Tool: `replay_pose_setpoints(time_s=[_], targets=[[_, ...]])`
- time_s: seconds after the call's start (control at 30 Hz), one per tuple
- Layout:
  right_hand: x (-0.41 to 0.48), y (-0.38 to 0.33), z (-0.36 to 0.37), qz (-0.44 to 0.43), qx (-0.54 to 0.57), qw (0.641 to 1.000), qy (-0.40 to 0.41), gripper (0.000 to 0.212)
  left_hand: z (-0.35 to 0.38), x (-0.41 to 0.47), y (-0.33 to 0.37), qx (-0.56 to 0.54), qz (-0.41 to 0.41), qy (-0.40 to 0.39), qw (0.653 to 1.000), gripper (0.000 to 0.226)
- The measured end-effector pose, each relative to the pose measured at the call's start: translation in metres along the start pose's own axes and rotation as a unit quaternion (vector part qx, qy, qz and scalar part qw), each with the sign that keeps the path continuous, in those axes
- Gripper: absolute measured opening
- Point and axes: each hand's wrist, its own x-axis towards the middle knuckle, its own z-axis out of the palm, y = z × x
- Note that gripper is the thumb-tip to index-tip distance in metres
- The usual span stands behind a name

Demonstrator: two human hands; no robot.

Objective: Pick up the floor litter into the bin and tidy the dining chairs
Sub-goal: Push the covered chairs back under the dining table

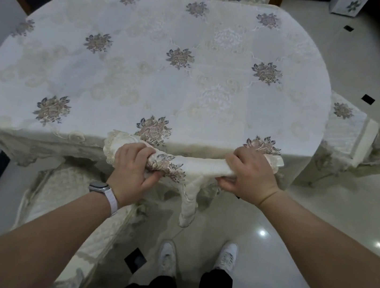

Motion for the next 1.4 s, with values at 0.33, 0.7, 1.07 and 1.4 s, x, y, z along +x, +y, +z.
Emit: replay_pose_setpoints(time_s=[0.33,0.7,1.07,1.4], targets=[[0.008,0.018,0.013,-0.019,-0.009,1.000,-0.021,0.044,0.017,0.015,-0.011,-0.008,-0.008,-0.006,1.000,0.045],[0.007,0.010,0.006,0.017,-0.012,0.997,-0.075,0.041,0.007,0.016,-0.012,-0.012,0.000,-0.051,0.999,0.047],[0.036,-0.016,-0.031,-0.067,0.031,0.974,-0.212,0.045,-0.027,-0.015,0.032,0.017,-0.128,-0.089,0.988,0.060],[0.075,-0.044,-0.031,-0.261,0.089,0.934,-0.226,0.049,-0.054,-0.078,0.084,0.140,-0.231,-0.026,0.962,0.051]])
